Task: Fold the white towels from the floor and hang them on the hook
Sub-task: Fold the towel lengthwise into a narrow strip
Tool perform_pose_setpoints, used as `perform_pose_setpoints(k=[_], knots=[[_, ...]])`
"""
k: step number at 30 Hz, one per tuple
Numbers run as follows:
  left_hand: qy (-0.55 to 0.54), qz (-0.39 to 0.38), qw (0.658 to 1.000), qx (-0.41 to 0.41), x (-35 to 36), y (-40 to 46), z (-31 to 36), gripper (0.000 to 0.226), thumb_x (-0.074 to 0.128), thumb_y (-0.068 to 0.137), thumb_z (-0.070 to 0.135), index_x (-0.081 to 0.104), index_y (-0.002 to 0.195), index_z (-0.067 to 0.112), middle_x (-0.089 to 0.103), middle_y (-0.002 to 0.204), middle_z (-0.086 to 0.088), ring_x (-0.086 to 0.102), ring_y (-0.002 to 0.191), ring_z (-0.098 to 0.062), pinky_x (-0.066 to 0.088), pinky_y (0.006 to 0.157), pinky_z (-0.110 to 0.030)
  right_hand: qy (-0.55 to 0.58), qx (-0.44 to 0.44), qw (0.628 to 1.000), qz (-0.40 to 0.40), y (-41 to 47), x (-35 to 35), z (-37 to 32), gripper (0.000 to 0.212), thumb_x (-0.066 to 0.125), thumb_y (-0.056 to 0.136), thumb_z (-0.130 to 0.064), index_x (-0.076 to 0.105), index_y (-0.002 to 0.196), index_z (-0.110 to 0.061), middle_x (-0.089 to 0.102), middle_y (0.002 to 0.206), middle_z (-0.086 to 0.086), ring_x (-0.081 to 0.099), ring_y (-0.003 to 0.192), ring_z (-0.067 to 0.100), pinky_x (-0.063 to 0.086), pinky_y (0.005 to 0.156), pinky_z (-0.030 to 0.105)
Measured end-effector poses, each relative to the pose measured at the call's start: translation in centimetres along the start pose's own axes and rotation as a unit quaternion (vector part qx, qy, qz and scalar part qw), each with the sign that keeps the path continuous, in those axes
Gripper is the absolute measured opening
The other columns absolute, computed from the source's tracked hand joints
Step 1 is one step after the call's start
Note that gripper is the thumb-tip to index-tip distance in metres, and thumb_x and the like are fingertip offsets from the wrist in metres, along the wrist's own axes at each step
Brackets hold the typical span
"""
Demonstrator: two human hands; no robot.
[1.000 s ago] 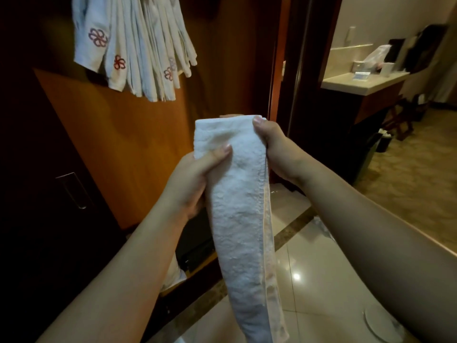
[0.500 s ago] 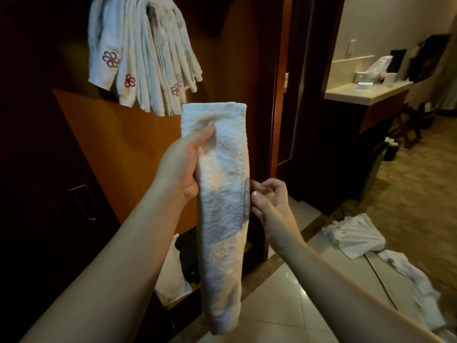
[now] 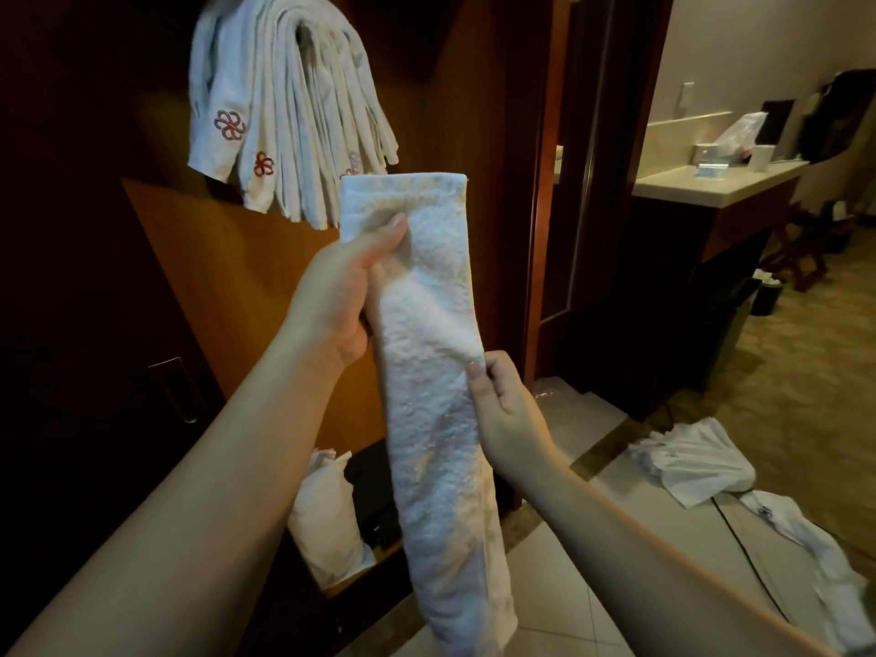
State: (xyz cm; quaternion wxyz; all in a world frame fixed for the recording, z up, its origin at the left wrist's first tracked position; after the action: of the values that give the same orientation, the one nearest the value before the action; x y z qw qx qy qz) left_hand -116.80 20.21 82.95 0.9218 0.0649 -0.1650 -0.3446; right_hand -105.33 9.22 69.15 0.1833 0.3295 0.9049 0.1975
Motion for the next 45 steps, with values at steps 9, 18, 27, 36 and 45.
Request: perform_pose_setpoints(k=[9, 18, 27, 36, 45], knots=[[-0.094, -0.049, 0.994, -0.015, -0.6, 0.5, 0.5, 0.018, 0.069, 0.091, 0.028, 0.074, 0.1, 0.014, 0.077, 0.103, -0.012, 0.072, 0.103, -0.033, 0.06, 0.08, -0.047, 0.04, -0.038, 0.997, 0.061, 0.8, -0.2, -0.2, 0.006, 0.046, 0.096, -0.062, 0.044, 0.1, -0.06, 0.062, 0.08, -0.015, 0.054, 0.057, 0.012, 0.044, 0.05, 0.034], [-0.09, 0.004, 0.993, -0.075, 0.0, 2.5, 0.8, 0.038, 0.072, 0.09, 0.03, 0.063, 0.119, 0.009, 0.076, 0.106, -0.014, 0.074, 0.097, -0.034, 0.06, 0.082, -0.055, 0.145, 0.16, 0.955, -0.202, 3.2, -2.8, 0.1, 0.09, 0.076, 0.053, -0.082, 0.063, 0.123, -0.028, 0.073, 0.116, -0.007, 0.069, 0.11, 0.014, 0.055, 0.091, 0.033], [-0.073, 0.111, 0.971, -0.198, -0.4, 6.8, -1.1, 0.021, 0.071, 0.092, 0.02, 0.058, 0.105, 0.009, 0.077, 0.089, -0.015, 0.076, 0.08, -0.035, 0.059, 0.08, -0.06, 0.211, 0.298, 0.871, -0.328, 3.8, -4.1, 2.1, 0.063, 0.092, 0.062, -0.048, 0.075, 0.114, -0.015, 0.073, 0.119, 0.008, 0.067, 0.116, 0.025, 0.054, 0.096, 0.037], [-0.031, 0.146, 0.958, -0.244, -2.1, 10.1, -4.1, 0.025, 0.073, 0.091, 0.026, 0.056, 0.104, 0.015, 0.069, 0.113, -0.015, 0.071, 0.098, -0.036, 0.058, 0.084, -0.059, 0.393, 0.369, 0.744, -0.394, 1.0, -3.7, 3.8, 0.061, 0.089, 0.069, -0.018, 0.069, 0.124, -0.003, 0.069, 0.123, 0.015, 0.066, 0.117, 0.029, 0.052, 0.098, 0.04], [0.009, 0.14, 0.952, -0.273, -3.5, 11.0, -7.4, 0.038, 0.07, 0.094, 0.032, 0.054, 0.124, 0.016, 0.071, 0.108, -0.012, 0.072, 0.093, -0.03, 0.062, 0.066, -0.049, 0.276, 0.389, 0.788, -0.39, 0.5, -3.9, 3.3, 0.066, 0.094, 0.062, -0.043, 0.072, 0.113, -0.008, 0.073, 0.118, 0.01, 0.068, 0.112, 0.024, 0.055, 0.093, 0.034]])
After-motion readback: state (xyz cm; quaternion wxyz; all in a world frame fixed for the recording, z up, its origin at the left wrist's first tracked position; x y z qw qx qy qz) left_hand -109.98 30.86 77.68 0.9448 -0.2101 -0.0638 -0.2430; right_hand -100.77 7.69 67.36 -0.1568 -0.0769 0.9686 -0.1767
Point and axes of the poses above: each hand's wrist, its own y-axis towards the middle knuckle, its own x-axis out of the palm, z = x × y, the point moved 1 cm from there along y, towards the middle knuckle
